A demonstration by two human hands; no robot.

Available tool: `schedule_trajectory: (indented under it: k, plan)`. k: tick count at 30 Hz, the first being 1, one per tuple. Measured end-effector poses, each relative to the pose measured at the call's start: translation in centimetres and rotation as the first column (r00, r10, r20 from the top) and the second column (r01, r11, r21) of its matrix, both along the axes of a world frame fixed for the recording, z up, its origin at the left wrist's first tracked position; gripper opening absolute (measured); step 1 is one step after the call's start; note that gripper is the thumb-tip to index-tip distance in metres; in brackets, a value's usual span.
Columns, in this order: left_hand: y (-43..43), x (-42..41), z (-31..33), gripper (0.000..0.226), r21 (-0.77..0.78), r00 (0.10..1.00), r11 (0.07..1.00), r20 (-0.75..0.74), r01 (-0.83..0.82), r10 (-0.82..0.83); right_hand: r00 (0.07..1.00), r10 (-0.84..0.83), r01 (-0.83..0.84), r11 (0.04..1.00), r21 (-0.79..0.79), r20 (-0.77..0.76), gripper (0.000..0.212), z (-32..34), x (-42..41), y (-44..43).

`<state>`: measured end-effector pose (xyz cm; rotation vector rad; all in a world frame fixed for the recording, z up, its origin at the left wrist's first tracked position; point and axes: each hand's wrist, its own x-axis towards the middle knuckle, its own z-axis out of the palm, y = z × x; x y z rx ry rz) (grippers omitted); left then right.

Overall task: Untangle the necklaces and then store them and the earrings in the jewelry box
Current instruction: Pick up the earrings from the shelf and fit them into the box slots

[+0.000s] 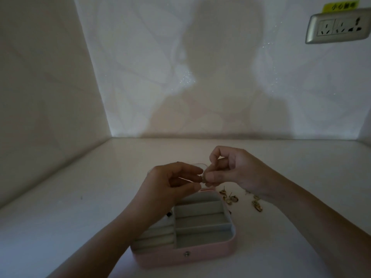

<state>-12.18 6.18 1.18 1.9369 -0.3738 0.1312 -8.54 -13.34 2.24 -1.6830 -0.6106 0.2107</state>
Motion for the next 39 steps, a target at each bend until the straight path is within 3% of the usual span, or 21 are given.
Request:
schedule_trajectory:
  k: [8, 15, 19, 27, 32, 39]
  plan:
    - [-0.2, -0.7, 1.1, 0.011, -0.080, 0.996, 0.996, 0.079, -0.030, 0.036, 0.988, 0.045, -0.018, 0.984, 0.180, -0.146, 0.028, -0.2, -0.3, 0.7]
    - [0.7, -0.2, 1.5, 0.016, -0.271, 0.959, 0.962, -0.262, 0.034, -0.108, 0.957, 0.122, -0.051, 0.964, 0.259, -0.265, 0.017, -0.5, -0.5, 1.4]
    - [0.9, -0.1, 1.5, 0.018, -0.375, 0.922, 0.927, -0.352, 0.021, -0.163, 0.961, 0.132, -0.071, 0.967, 0.246, -0.241, 0.016, -0.5, -0.6, 1.5]
    - [1.1, -0.1, 1.7, 0.014, -0.339, 0.918, 0.940, -0.360, 0.038, -0.166, 0.960, 0.105, -0.046, 0.974, 0.224, -0.259, 0.012, -0.8, -0.4, 1.8]
    - [0.8, 0.0, 1.5, 0.015, -0.283, 0.931, 0.959, -0.343, 0.027, -0.128, 0.927, 0.162, -0.054, 0.950, 0.307, -0.337, 0.009, -0.8, -0.3, 1.6]
    - [1.1, 0.1, 1.2, 0.018, -0.449, 0.895, 0.891, -0.369, 0.066, -0.252, 0.940, 0.182, -0.072, 0.933, 0.354, -0.288, 0.018, -1.0, 0.0, 1.6]
